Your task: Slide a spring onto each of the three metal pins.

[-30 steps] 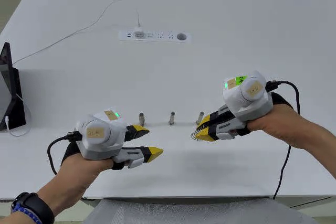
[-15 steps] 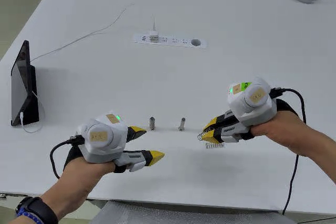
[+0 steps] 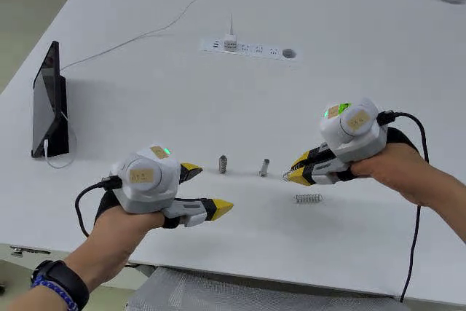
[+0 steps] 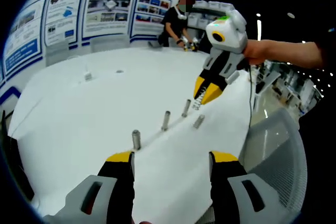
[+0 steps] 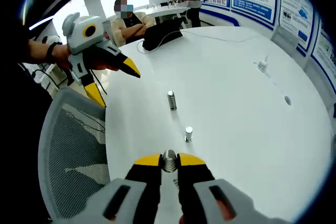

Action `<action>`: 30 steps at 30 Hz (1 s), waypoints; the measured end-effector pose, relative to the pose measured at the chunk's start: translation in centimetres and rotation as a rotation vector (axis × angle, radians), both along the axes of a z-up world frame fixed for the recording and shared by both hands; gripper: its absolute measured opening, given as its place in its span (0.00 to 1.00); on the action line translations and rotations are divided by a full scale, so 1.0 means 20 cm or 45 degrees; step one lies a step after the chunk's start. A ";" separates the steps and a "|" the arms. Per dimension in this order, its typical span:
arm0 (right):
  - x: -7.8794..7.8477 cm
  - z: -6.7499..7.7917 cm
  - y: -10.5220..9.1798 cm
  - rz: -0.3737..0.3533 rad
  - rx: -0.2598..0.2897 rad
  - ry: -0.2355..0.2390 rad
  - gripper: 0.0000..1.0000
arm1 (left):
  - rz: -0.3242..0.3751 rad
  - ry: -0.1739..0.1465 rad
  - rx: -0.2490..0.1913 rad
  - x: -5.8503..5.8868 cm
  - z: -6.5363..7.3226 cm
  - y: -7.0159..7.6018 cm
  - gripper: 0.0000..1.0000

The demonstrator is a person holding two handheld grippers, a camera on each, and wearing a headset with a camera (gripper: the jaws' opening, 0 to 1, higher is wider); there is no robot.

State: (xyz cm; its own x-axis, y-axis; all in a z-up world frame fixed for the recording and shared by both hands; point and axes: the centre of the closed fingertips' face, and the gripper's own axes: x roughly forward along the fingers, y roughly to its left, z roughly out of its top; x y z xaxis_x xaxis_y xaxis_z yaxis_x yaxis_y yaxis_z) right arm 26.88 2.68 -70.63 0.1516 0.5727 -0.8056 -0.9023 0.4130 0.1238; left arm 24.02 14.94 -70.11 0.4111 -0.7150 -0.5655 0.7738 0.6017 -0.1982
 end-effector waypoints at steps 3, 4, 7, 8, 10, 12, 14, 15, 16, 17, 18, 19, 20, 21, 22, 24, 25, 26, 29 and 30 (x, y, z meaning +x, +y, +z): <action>0.02 -0.01 0.01 0.003 -0.008 -0.005 0.13 | 0.015 0.002 -0.001 0.01 0.00 0.01 0.60; 0.03 -0.02 0.01 0.007 -0.012 -0.010 0.13 | 0.020 0.006 -0.004 0.01 0.00 0.02 0.61; 0.05 -0.03 0.03 0.011 -0.024 -0.010 0.13 | 0.033 0.012 0.001 0.00 -0.01 0.03 0.62; 0.05 -0.03 0.03 0.012 -0.026 -0.010 0.13 | 0.036 0.014 -0.001 0.00 -0.01 0.03 0.63; 0.06 -0.03 0.04 0.013 -0.029 -0.009 0.13 | 0.045 0.016 -0.002 0.00 -0.01 0.04 0.64; 0.07 -0.03 0.05 0.016 -0.036 -0.012 0.13 | 0.054 0.020 -0.003 0.00 -0.01 0.05 0.64; 0.08 -0.04 0.06 0.018 -0.046 -0.014 0.13 | 0.063 0.022 -0.005 0.00 -0.01 0.05 0.64; 0.09 -0.04 0.06 0.018 -0.048 -0.014 0.13 | 0.066 0.024 -0.005 0.00 -0.01 0.06 0.65; 0.10 -0.04 0.06 0.020 -0.049 -0.013 0.13 | 0.071 0.026 -0.007 0.00 -0.01 0.06 0.65; 0.10 -0.04 0.07 0.022 -0.049 -0.013 0.13 | 0.073 0.028 -0.007 0.00 -0.01 0.06 0.65; 0.11 -0.04 0.07 0.024 -0.050 -0.015 0.13 | 0.075 0.029 -0.007 0.00 -0.02 0.06 0.65; 0.12 -0.05 0.08 0.025 -0.055 -0.016 0.13 | 0.076 0.030 -0.007 0.00 -0.02 0.07 0.65; 0.12 -0.05 0.08 0.030 -0.059 -0.016 0.13 | 0.078 0.031 -0.007 0.00 -0.02 0.07 0.65; 0.12 -0.05 0.09 0.034 -0.062 -0.017 0.13 | 0.082 0.033 -0.007 0.00 -0.02 0.07 0.65; 0.13 -0.05 0.10 0.036 -0.067 -0.020 0.13 | 0.084 0.033 -0.008 0.00 -0.02 0.08 0.65; 0.14 -0.06 0.11 0.050 -0.077 -0.027 0.13 | 0.090 0.036 -0.010 0.00 -0.02 0.08 0.65; 0.14 -0.06 0.11 0.055 -0.079 -0.028 0.13 | 0.091 0.036 -0.010 0.00 -0.02 0.08 0.65; 0.14 -0.07 0.12 0.060 -0.086 -0.029 0.13 | 0.093 0.038 -0.011 -0.01 -0.02 0.09 0.65; 0.15 -0.08 0.13 0.081 -0.099 -0.036 0.13 | 0.099 0.046 -0.011 -0.01 -0.03 0.10 0.65; 0.15 -0.08 0.14 0.087 -0.099 -0.037 0.13 | 0.103 0.050 -0.013 -0.01 -0.03 0.10 0.64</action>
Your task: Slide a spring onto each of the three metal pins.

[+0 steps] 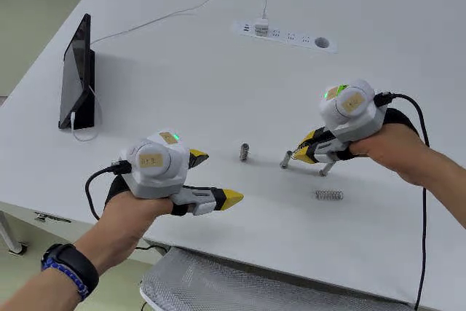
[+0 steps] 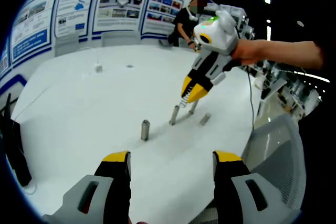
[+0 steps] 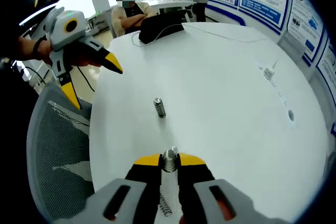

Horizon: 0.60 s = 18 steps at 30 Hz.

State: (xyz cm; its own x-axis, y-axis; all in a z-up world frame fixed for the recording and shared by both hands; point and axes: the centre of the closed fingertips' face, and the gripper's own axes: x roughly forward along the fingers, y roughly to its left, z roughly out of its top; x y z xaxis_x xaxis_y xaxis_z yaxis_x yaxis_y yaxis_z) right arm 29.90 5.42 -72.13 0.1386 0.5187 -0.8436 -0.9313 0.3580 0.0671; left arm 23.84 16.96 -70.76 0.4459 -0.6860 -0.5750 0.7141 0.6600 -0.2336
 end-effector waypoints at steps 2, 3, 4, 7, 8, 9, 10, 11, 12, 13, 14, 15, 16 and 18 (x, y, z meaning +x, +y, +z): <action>0.01 -0.01 0.01 0.011 -0.009 -0.006 0.13 | 0.009 0.009 -0.001 0.00 -0.01 0.01 0.64; 0.01 -0.01 0.01 0.017 -0.015 -0.006 0.13 | 0.011 0.011 -0.001 -0.01 -0.01 0.01 0.64; 0.02 -0.01 0.01 0.026 -0.025 -0.012 0.13 | 0.013 0.014 -0.002 -0.01 -0.02 0.02 0.64; 0.02 -0.03 0.01 0.041 -0.039 -0.013 0.13 | 0.014 0.019 0.001 -0.02 -0.02 0.02 0.64; 0.03 -0.03 0.01 0.043 -0.040 -0.014 0.13 | 0.017 0.021 0.000 -0.02 -0.02 0.03 0.64; 0.03 -0.03 0.01 0.046 -0.041 -0.013 0.13 | 0.021 0.024 0.000 -0.01 -0.02 0.04 0.64; 0.03 -0.03 0.02 0.046 -0.041 -0.013 0.13 | 0.024 0.025 0.001 -0.01 -0.02 0.04 0.64; 0.04 -0.04 0.02 0.048 -0.042 -0.013 0.13 | 0.027 0.026 -0.001 -0.01 -0.02 0.04 0.64; 0.04 -0.04 0.02 0.049 -0.043 -0.012 0.13 | 0.029 0.028 -0.003 -0.01 -0.02 0.04 0.64; 0.04 -0.04 0.02 0.052 -0.045 -0.011 0.13 | 0.030 0.028 -0.004 -0.01 -0.02 0.05 0.64; 0.04 -0.04 0.02 0.055 -0.046 -0.012 0.13 | 0.030 0.028 -0.002 -0.01 -0.03 0.05 0.64; 0.04 -0.04 0.02 0.057 -0.047 -0.012 0.13 | 0.030 0.028 -0.002 -0.01 -0.03 0.05 0.64; 0.04 -0.05 0.03 0.059 -0.048 -0.011 0.13 | 0.033 0.030 -0.005 -0.01 -0.03 0.05 0.64; 0.04 -0.05 0.03 0.059 -0.048 -0.009 0.13 | 0.032 0.031 -0.003 -0.01 -0.03 0.05 0.64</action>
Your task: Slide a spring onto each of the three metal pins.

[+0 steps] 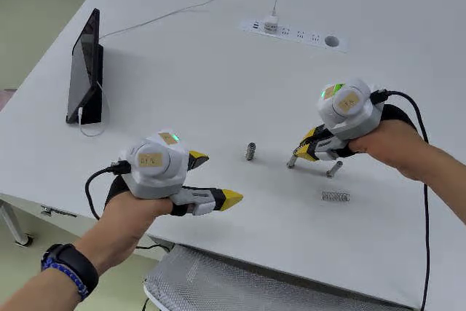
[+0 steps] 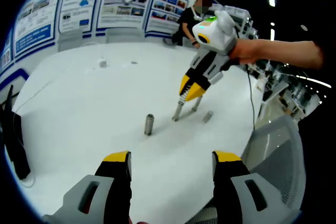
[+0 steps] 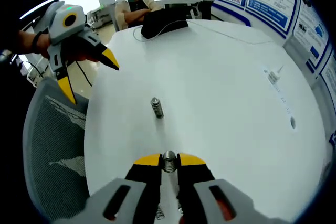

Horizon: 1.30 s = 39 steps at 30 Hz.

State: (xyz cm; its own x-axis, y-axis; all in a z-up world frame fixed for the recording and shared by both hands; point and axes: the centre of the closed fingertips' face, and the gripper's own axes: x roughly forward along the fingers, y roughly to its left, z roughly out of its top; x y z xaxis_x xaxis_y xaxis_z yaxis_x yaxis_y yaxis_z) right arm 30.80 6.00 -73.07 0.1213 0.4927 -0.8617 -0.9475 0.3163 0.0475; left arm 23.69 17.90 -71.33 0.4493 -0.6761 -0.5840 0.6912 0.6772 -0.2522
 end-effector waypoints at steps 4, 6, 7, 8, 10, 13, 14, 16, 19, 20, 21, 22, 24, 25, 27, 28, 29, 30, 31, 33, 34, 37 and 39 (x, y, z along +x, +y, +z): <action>0.01 -0.02 0.00 0.006 -0.010 0.004 0.13 | -0.001 0.005 -0.002 0.00 -0.01 0.00 0.63; 0.01 -0.04 0.00 0.014 -0.016 0.002 0.13 | -0.003 0.007 -0.003 -0.01 -0.01 -0.01 0.63; 0.01 -0.04 0.01 0.020 -0.019 -0.003 0.13 | -0.003 0.009 0.000 -0.01 -0.01 0.00 0.63; 0.01 -0.05 0.01 0.025 -0.024 -0.004 0.13 | -0.002 0.010 0.004 0.00 -0.02 0.00 0.63; 0.01 -0.07 0.01 0.030 -0.028 0.001 0.13 | 0.001 0.012 0.003 0.00 -0.02 0.00 0.63; 0.02 -0.08 0.02 0.031 -0.028 0.000 0.13 | 0.010 0.011 0.002 0.00 -0.01 0.01 0.63; 0.02 -0.08 0.02 0.035 -0.030 0.000 0.13 | 0.012 0.010 0.002 0.01 -0.01 0.02 0.62; 0.01 -0.09 0.02 0.042 -0.036 0.002 0.13 | 0.018 0.011 0.005 0.01 -0.01 0.03 0.62; 0.02 -0.11 0.02 0.050 -0.041 -0.001 0.13 | 0.024 0.014 0.003 0.01 -0.02 0.03 0.62; 0.02 -0.11 0.02 0.053 -0.044 -0.004 0.13 | 0.025 0.014 0.004 0.01 -0.02 0.03 0.62; 0.03 -0.12 0.02 0.054 -0.045 -0.005 0.13 | 0.025 0.014 0.006 0.01 -0.02 0.04 0.62; 0.03 -0.12 0.02 0.056 -0.047 -0.003 0.13 | 0.026 0.016 0.006 0.01 -0.02 0.04 0.62; 0.02 -0.14 0.03 0.064 -0.049 -0.004 0.13 | 0.029 0.019 0.007 0.00 -0.02 0.04 0.62; 0.03 -0.16 0.02 0.070 -0.055 -0.004 0.13 | 0.027 0.020 0.010 0.00 -0.03 0.04 0.62; 0.03 -0.17 0.03 0.076 -0.062 -0.006 0.13 | 0.029 0.022 0.011 0.00 -0.03 0.04 0.62; 0.03 -0.19 0.03 0.079 -0.067 -0.006 0.13 | 0.031 0.024 0.010 0.00 -0.03 0.04 0.62; 0.03 -0.19 0.03 0.081 -0.068 -0.005 0.13 | 0.034 0.025 0.010 0.00 -0.03 0.04 0.62; 0.03 -0.20 0.03 0.079 -0.068 -0.004 0.13 | 0.036 0.027 0.009 0.00 -0.03 0.05 0.62; 0.03 -0.20 0.03 0.077 -0.065 -0.008 0.13 | 0.040 0.027 0.009 0.00 -0.03 0.05 0.62; 0.03 -0.22 0.03 0.072 -0.067 -0.007 0.13 | 0.045 0.028 0.009 0.00 -0.03 0.05 0.62; 0.03 -0.23 0.03 0.070 -0.068 -0.008 0.13 | 0.047 0.029 0.009 0.00 -0.03 0.05 0.62; 0.03 -0.24 0.03 0.060 -0.069 -0.004 0.13 | 0.049 0.030 0.010 -0.01 -0.03 0.06 0.61; 0.03 -0.26 0.02 0.050 -0.067 0.006 0.13 | 0.049 0.033 0.011 -0.01 -0.04 0.06 0.62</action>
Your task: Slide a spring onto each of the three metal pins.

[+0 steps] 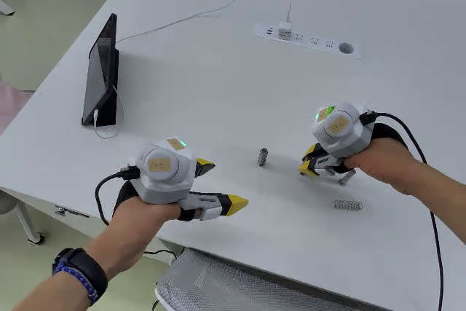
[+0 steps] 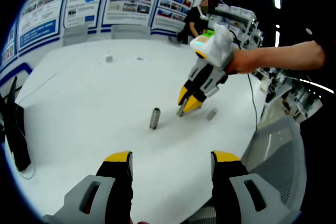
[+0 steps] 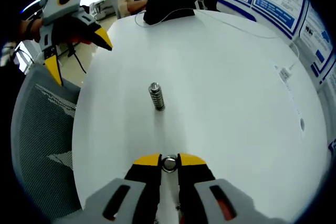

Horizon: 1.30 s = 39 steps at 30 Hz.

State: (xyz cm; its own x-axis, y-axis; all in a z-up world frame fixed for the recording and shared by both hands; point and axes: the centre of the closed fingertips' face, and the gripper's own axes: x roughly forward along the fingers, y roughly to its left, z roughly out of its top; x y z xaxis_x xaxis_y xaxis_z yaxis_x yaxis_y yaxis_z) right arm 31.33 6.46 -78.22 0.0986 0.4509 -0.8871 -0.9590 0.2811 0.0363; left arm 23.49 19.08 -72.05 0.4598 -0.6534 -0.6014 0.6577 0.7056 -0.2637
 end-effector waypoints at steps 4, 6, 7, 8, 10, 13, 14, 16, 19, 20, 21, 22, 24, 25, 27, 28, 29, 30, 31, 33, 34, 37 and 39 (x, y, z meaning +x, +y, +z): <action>0.00 -0.02 0.00 -0.022 0.004 0.006 0.13 | 0.005 0.003 0.002 0.00 -0.01 0.01 0.61; 0.00 -0.02 0.00 -0.023 0.006 0.008 0.14 | 0.007 0.003 0.001 0.00 -0.01 0.01 0.61; 0.00 -0.02 0.00 -0.025 0.006 0.008 0.14 | 0.010 0.003 0.001 0.00 -0.01 0.01 0.61; 0.00 -0.02 0.00 -0.026 0.005 0.008 0.14 | 0.010 0.002 0.001 0.00 -0.01 0.02 0.61; -0.01 -0.02 0.00 -0.027 0.004 0.010 0.15 | 0.010 0.003 0.001 0.00 -0.01 0.02 0.61; -0.01 -0.02 -0.01 -0.032 0.003 0.010 0.20 | 0.008 0.001 0.003 0.00 0.00 0.01 0.61; -0.02 -0.01 -0.01 -0.035 0.004 0.009 0.21 | 0.011 0.002 0.001 0.00 0.00 0.01 0.61; -0.02 0.00 -0.01 -0.033 0.009 -0.001 0.25 | 0.011 0.002 0.000 -0.01 0.00 0.01 0.61; -0.03 0.02 -0.03 -0.042 0.006 -0.021 0.31 | 0.006 0.003 0.000 -0.01 0.00 0.00 0.61; -0.03 0.02 -0.04 -0.046 0.006 -0.027 0.33 | 0.005 0.004 -0.002 -0.01 0.00 0.00 0.62; -0.03 0.03 -0.05 -0.054 0.008 -0.029 0.35 | 0.004 0.005 -0.004 -0.01 0.00 -0.01 0.62; -0.03 0.04 -0.06 -0.078 0.016 -0.031 0.37 | 0.002 0.005 -0.006 -0.02 0.00 -0.01 0.62; -0.06 0.05 -0.06 -0.098 0.037 -0.014 0.40 | -0.003 0.004 -0.007 -0.02 0.00 -0.02 0.62; -0.06 0.06 -0.07 -0.108 0.042 -0.014 0.44 | -0.004 0.004 -0.008 -0.02 0.00 -0.02 0.62; -0.07 0.07 -0.09 -0.139 0.044 -0.030 0.47 | -0.005 0.002 -0.015 -0.02 0.01 -0.03 0.62; -0.07 0.07 -0.10 -0.148 0.043 -0.030 0.47 | -0.005 0.001 -0.018 -0.02 0.01 -0.04 0.62; -0.08 0.08 -0.11 -0.168 0.050 -0.033 0.48 | -0.005 -0.001 -0.021 -0.03 0.01 -0.04 0.62; -0.08 0.09 -0.11 -0.185 0.061 -0.040 0.49 | -0.006 -0.003 -0.022 -0.03 0.01 -0.04 0.62; -0.08 0.10 -0.11 -0.199 0.074 -0.043 0.51 | -0.007 -0.004 -0.024 -0.03 0.01 -0.05 0.62; -0.09 0.13 -0.12 -0.238 0.106 -0.047 0.52 | -0.010 -0.006 -0.029 -0.03 0.02 -0.05 0.62; -0.10 0.14 -0.12 -0.259 0.120 -0.055 0.53 | -0.014 -0.006 -0.030 -0.03 0.02 -0.06 0.62; -0.13 0.18 -0.12 -0.298 0.149 -0.057 0.54 | -0.020 -0.009 -0.034 -0.03 0.03 -0.07 0.62; -0.14 0.18 -0.12 -0.314 0.167 -0.048 0.55 | -0.021 -0.013 -0.039 -0.03 0.04 -0.07 0.62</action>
State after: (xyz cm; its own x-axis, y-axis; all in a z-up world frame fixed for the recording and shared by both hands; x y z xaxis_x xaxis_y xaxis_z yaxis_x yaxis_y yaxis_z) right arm 28.50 4.01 -74.64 0.2517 0.5198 -0.8164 -0.8634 0.5017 0.0532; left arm 22.87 17.71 -71.30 0.4548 -0.6788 -0.5766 0.6718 0.6864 -0.2783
